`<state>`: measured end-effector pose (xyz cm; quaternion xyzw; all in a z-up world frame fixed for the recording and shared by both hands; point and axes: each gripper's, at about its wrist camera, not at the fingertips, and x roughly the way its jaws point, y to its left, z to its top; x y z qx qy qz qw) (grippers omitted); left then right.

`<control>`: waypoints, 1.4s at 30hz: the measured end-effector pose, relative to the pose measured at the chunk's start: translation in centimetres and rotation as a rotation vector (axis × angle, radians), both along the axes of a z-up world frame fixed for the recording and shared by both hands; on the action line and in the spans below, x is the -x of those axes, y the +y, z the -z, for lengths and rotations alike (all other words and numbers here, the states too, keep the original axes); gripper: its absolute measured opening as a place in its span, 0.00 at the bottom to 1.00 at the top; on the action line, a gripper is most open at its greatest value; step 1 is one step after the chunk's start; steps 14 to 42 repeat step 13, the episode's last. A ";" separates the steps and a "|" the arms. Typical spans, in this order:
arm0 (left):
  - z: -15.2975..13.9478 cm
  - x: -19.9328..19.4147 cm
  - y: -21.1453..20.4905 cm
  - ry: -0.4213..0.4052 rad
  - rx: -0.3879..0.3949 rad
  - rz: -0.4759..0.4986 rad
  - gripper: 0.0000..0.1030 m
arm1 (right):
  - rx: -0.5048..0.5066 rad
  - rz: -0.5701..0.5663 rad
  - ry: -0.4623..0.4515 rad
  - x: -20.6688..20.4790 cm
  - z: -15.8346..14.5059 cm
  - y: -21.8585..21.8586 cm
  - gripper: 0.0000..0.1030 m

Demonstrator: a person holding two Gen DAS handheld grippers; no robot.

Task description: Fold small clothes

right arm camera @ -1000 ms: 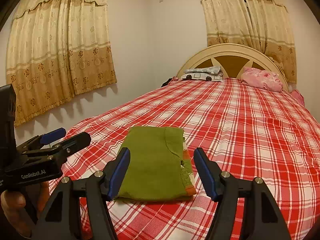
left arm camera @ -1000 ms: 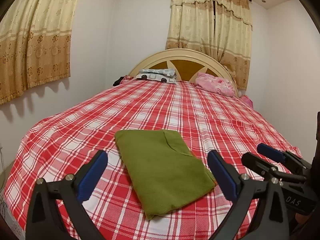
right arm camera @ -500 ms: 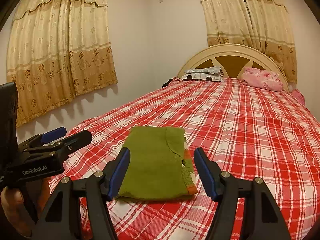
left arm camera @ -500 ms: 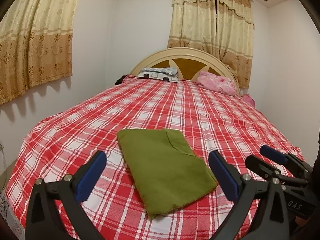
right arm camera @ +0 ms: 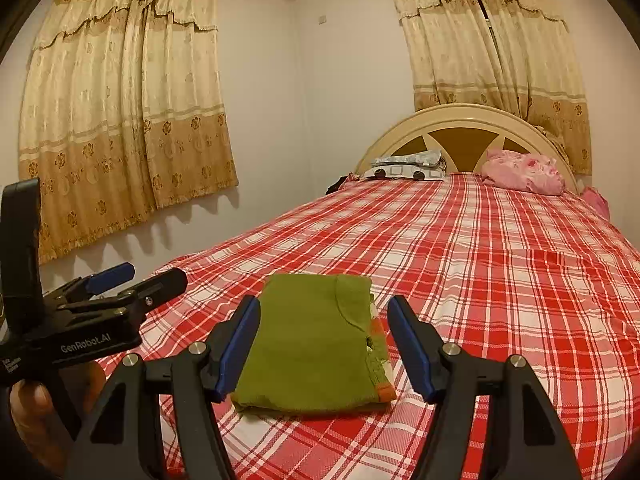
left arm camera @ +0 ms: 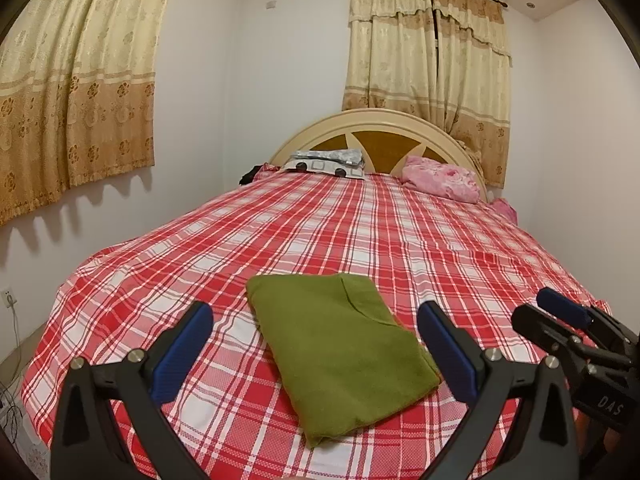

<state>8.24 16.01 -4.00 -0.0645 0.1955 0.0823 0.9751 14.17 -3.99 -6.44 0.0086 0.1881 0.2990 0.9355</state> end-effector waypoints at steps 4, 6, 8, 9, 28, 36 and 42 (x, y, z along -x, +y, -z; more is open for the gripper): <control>0.0 0.1 0.0 0.001 0.004 0.001 1.00 | 0.005 -0.004 -0.002 0.2 0.2 0.1 0.65; 0.0 0.2 0.0 -0.013 0.000 0.007 1.00 | 0.008 -0.006 0.001 0.1 0.3 0.2 0.65; 0.0 0.3 -0.3 -0.020 -0.021 0.002 1.00 | 0.013 -0.011 0.005 0.0 0.4 0.2 0.65; 0.0 0.3 -0.4 -0.023 -0.027 0.003 1.00 | 0.016 -0.013 0.007 -0.1 0.5 0.1 0.65; 0.1 0.3 -0.6 -0.026 -0.032 0.003 1.00 | 0.021 -0.016 0.009 -0.1 0.6 0.2 0.65; 0.1 0.3 -0.6 -0.026 -0.032 0.003 1.00 | 0.021 -0.016 0.009 -0.1 0.6 0.2 0.65; 0.1 0.3 -0.6 -0.026 -0.032 0.003 1.00 | 0.021 -0.016 0.009 -0.1 0.6 0.2 0.65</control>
